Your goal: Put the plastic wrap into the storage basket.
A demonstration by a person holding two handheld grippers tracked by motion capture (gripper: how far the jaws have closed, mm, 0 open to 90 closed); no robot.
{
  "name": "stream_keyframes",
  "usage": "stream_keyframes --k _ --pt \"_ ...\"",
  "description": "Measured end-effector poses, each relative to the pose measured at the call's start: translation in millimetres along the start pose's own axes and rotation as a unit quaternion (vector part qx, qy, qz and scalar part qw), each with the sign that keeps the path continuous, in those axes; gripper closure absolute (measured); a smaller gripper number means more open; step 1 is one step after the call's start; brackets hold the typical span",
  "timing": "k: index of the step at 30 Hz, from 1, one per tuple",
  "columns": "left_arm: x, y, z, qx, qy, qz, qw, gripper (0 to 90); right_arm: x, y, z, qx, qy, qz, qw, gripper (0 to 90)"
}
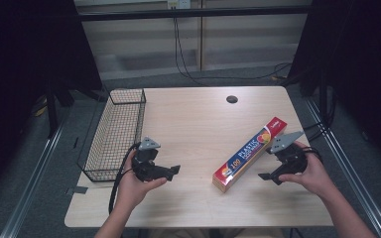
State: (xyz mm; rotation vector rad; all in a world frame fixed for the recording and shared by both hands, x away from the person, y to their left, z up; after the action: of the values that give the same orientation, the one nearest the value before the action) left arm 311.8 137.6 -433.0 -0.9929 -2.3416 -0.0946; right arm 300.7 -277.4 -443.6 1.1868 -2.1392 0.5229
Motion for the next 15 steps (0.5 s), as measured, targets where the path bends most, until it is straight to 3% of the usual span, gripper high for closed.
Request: stream_keyframes --k 4,6,9,10,15 --pt "1.3 2.2 1.4 0.004 0.0 -0.001 1.0 1.1 -2.2 -4.5 -5.3 0.006 0.01 -0.006 0.9999 4.7" --pt "2.5 2.7 2.8 -0.012 0.012 0.011 0.9998 0.4 -3.4 -5.8 -7.2 0.009 0.019 -0.005 0.9998 4.7" --pt "3.2 3.0 3.1 -0.014 0.014 0.01 0.9998 0.4 -6.7 -8.8 -12.4 0.018 0.033 -0.004 0.9993 4.6" --pt "2.8 2.2 3.7 0.001 0.004 0.011 0.9999 0.4 -8.2 -10.0 -14.0 0.02 0.036 -0.007 0.9991 4.4" --pt "3.6 4.3 5.2 -0.01 0.013 0.015 0.9998 0.9 -12.7 -18.3 -21.7 0.04 0.052 -0.009 0.9978 3.8"
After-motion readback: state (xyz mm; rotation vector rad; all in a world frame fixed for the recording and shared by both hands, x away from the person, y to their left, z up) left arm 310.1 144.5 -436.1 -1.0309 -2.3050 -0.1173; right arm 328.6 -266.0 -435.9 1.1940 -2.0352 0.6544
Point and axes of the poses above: each handheld gripper's, and its own axes: x roughly backward along the jaws, z roughly out of its underside, y roughly to its left, the point moved 1 cm from there along -x, roughly forward along the jaws, and after that the axes turned 9 degrees about -y, right-handed, at the moved point
